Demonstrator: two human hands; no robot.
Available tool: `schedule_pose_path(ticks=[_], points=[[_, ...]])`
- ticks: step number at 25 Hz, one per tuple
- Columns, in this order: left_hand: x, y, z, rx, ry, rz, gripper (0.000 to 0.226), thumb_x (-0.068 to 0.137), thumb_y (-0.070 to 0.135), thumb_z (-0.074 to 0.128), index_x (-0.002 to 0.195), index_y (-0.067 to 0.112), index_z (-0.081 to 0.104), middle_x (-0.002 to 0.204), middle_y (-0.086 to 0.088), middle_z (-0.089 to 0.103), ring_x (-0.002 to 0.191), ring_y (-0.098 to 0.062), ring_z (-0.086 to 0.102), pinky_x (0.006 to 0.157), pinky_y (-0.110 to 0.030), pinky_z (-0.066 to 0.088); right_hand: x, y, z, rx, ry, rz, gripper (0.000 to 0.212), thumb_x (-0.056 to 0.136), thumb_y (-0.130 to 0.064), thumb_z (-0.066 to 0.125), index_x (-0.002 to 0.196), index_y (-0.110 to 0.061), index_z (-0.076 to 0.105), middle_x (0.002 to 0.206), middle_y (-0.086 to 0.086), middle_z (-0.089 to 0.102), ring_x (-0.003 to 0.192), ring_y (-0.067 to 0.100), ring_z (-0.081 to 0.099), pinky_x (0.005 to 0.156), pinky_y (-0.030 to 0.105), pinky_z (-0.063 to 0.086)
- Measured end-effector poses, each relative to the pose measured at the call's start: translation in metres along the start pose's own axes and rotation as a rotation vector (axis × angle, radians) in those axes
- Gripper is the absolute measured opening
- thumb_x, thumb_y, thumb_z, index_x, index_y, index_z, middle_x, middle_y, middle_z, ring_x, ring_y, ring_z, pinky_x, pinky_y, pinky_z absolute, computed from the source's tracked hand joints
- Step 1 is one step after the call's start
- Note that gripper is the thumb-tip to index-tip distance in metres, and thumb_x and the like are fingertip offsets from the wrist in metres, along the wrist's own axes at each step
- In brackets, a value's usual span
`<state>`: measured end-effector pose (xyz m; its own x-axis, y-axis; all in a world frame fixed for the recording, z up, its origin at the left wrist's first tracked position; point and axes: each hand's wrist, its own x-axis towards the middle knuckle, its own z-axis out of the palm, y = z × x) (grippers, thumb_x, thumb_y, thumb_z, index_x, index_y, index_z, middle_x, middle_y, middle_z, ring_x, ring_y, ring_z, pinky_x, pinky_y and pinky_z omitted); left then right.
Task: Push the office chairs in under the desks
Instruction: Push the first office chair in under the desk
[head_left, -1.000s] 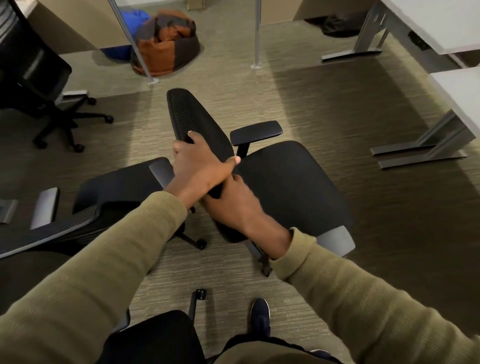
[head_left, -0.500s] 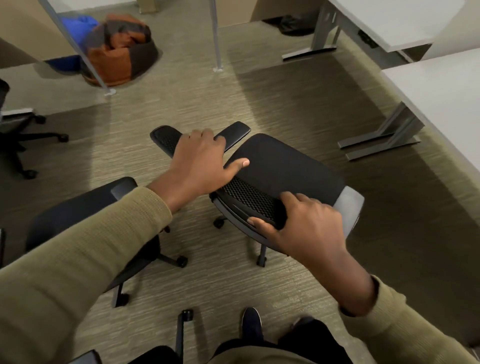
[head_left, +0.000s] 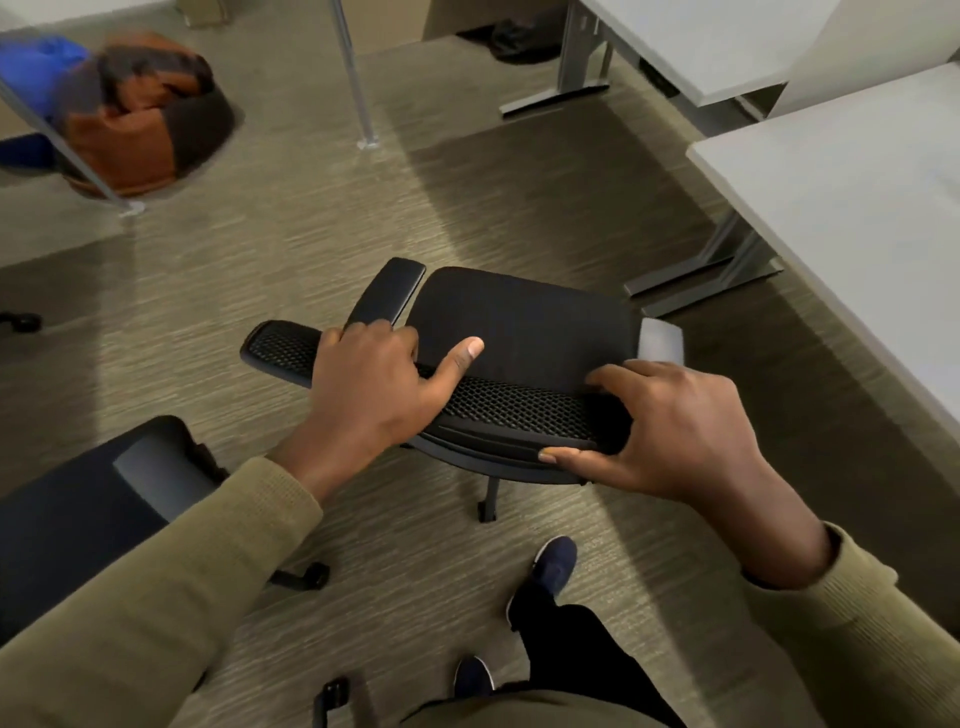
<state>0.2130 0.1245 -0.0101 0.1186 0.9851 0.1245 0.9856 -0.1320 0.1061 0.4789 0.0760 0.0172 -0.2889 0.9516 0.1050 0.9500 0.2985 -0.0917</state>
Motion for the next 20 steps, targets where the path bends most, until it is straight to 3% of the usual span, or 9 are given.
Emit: schedule_pose_path(ticks=[7, 16, 20], points=[[0.092, 0.018, 0.015, 0.003, 0.016, -0.087, 0.083, 0.088, 0.084, 0.016, 0.069, 0.017, 0.06, 0.071, -0.002, 0.059, 0.074, -0.025, 0.058, 0.083, -0.044, 0.044, 0.1, 0.069, 0.003, -0.012, -0.05, -0.121, 0.091, 0.066, -0.101, 0.024, 0.106, -0.031, 0.066, 0.091, -0.013, 0.065, 0.083, 0.009, 0.064, 0.059, 0.028, 0.05], [0.228, 0.015, 0.033, -0.011, 0.054, -0.12, 0.079, 0.089, 0.082, 0.014, 0.064, 0.017, 0.051, 0.064, -0.002, 0.052, 0.069, -0.024, 0.052, 0.077, -0.041, 0.04, 0.242, 0.128, 0.011, -0.033, -0.051, -0.194, 0.088, 0.067, -0.099, 0.028, 0.101, -0.028, 0.067, 0.09, -0.01, 0.065, 0.084, 0.012, 0.064, 0.06, 0.03, 0.05], [0.298, -0.005, 0.044, -0.008, 0.064, -0.127, 0.083, 0.088, 0.084, 0.013, 0.066, 0.016, 0.056, 0.066, -0.003, 0.055, 0.071, -0.025, 0.055, 0.081, -0.045, 0.044, 0.312, 0.142, 0.02, -0.037, -0.037, -0.194, 0.089, 0.067, -0.099, 0.029, 0.103, -0.027, 0.068, 0.09, -0.01, 0.066, 0.082, 0.012, 0.065, 0.06, 0.031, 0.051]])
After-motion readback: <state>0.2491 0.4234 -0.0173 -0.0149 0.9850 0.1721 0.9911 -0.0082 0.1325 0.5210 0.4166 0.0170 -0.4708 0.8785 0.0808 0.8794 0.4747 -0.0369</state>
